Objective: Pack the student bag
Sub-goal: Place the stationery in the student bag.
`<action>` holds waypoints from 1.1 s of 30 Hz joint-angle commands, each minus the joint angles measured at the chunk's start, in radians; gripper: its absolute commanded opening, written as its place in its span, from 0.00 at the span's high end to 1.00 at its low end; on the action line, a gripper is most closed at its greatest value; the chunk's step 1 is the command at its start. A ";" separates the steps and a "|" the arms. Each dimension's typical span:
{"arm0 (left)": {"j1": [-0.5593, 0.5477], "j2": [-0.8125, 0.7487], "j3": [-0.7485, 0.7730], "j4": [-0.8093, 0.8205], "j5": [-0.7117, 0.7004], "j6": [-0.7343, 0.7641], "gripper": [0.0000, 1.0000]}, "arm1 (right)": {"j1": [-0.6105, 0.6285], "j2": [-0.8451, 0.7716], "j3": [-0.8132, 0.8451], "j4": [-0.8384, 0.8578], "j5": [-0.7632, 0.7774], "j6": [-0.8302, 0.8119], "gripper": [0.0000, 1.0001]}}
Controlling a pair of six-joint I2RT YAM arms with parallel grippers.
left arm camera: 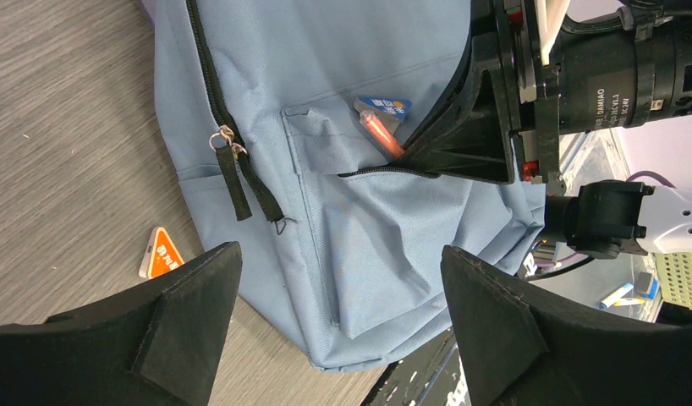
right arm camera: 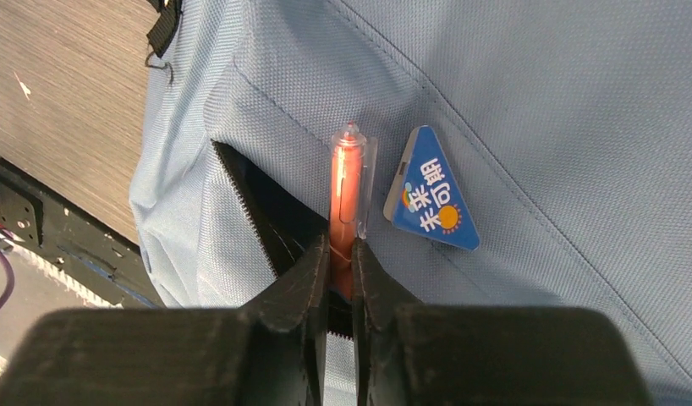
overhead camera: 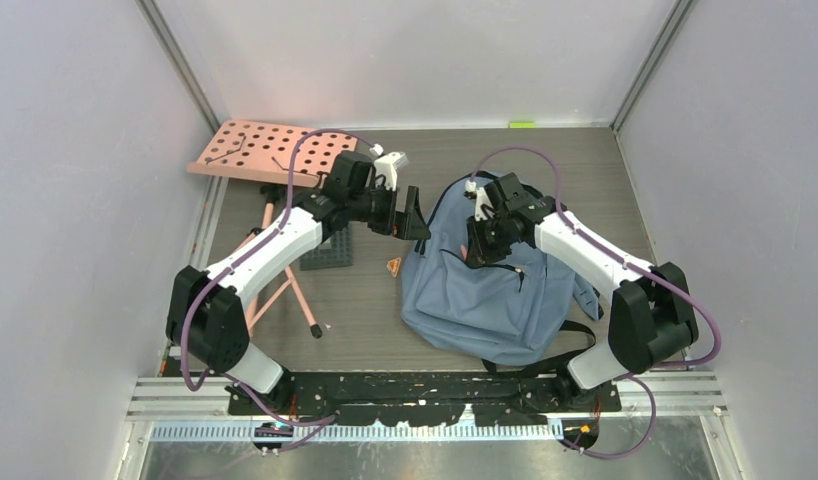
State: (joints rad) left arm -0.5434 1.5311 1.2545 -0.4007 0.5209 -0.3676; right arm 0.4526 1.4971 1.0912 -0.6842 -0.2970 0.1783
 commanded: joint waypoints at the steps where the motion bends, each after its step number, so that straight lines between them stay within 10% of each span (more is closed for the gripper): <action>1: -0.004 -0.027 0.028 0.013 0.024 -0.003 0.10 | 0.009 -0.036 0.050 -0.033 0.013 -0.004 0.76; 6: -0.004 -0.023 0.033 0.001 0.015 0.008 0.10 | 0.008 -0.037 0.096 -0.014 0.073 0.006 0.44; 13: -0.004 -0.018 0.037 -0.010 -0.001 0.019 0.10 | -0.007 0.007 0.130 0.048 0.118 0.041 0.39; 24: -0.004 -0.008 0.038 -0.012 0.001 0.019 0.10 | -0.009 0.170 0.189 0.130 0.027 0.045 0.62; 29: -0.004 -0.006 0.038 -0.013 -0.001 0.019 0.10 | -0.008 0.177 0.180 0.117 -0.051 0.041 0.94; 33: -0.004 -0.009 0.039 -0.013 0.002 0.019 0.10 | -0.006 0.129 0.146 0.081 -0.088 0.033 0.99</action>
State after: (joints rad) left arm -0.5434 1.5314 1.2545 -0.4198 0.5167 -0.3592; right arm 0.4412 1.6928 1.2388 -0.5934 -0.3023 0.2153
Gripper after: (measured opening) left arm 0.902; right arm 0.089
